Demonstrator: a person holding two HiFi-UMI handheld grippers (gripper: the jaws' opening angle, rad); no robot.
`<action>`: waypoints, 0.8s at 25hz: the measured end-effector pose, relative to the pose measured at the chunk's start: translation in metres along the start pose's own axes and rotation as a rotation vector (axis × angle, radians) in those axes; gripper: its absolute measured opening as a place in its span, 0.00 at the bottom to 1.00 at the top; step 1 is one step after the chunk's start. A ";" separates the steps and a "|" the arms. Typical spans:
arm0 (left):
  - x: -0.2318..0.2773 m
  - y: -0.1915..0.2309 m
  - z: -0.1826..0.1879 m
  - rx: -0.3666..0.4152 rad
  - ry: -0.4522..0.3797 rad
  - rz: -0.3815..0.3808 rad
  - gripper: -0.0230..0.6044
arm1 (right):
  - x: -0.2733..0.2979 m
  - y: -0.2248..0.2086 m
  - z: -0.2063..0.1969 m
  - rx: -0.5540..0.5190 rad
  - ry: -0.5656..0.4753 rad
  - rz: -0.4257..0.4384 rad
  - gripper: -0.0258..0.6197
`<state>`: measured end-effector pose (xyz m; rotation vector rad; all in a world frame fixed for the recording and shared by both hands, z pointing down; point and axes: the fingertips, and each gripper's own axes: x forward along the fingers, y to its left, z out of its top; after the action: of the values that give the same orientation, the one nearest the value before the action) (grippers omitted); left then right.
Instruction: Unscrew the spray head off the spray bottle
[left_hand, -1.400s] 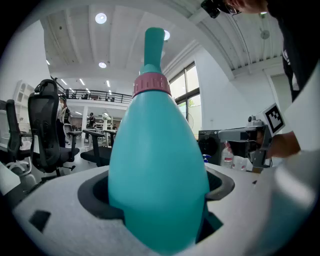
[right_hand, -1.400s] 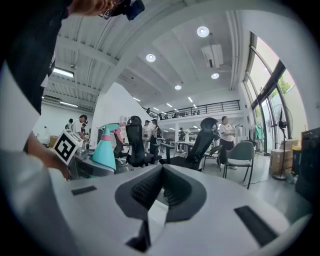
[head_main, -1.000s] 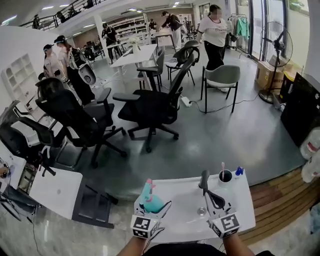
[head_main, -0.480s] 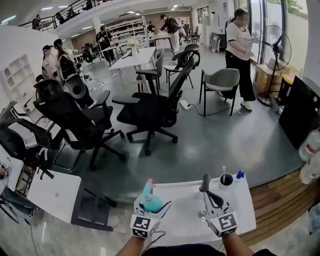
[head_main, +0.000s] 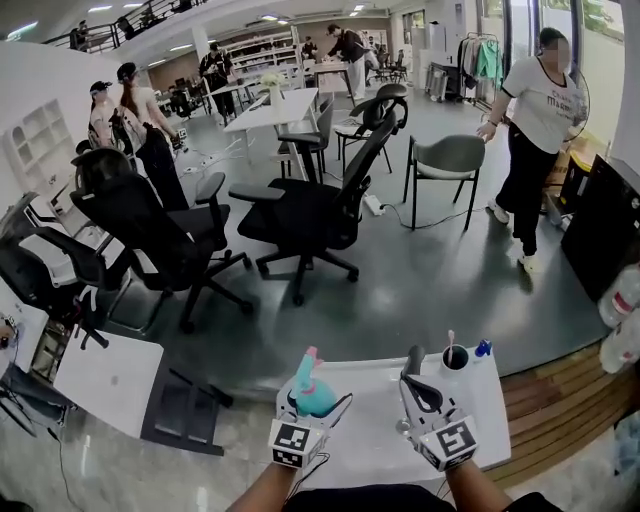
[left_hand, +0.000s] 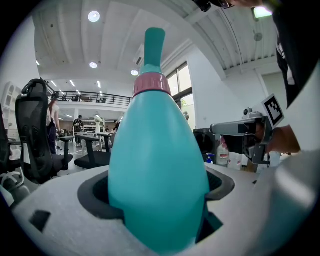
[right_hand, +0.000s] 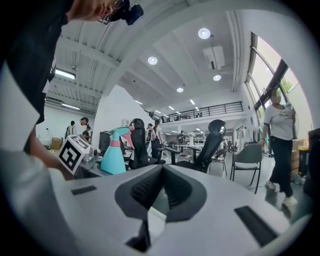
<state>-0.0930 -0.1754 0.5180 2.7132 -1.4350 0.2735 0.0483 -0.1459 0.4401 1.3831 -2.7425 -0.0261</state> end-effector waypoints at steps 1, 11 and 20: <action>-0.001 -0.001 0.000 0.001 0.001 0.000 0.76 | 0.000 0.005 0.002 0.008 -0.003 0.019 0.05; 0.002 -0.026 0.001 0.026 0.021 -0.045 0.76 | 0.005 0.052 0.022 0.030 0.000 0.234 0.23; 0.010 -0.053 0.001 0.052 0.024 -0.110 0.76 | 0.012 0.079 0.047 0.068 -0.038 0.328 0.28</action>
<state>-0.0431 -0.1536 0.5202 2.8079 -1.2850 0.3405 -0.0255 -0.1095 0.3977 0.9370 -2.9901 0.0593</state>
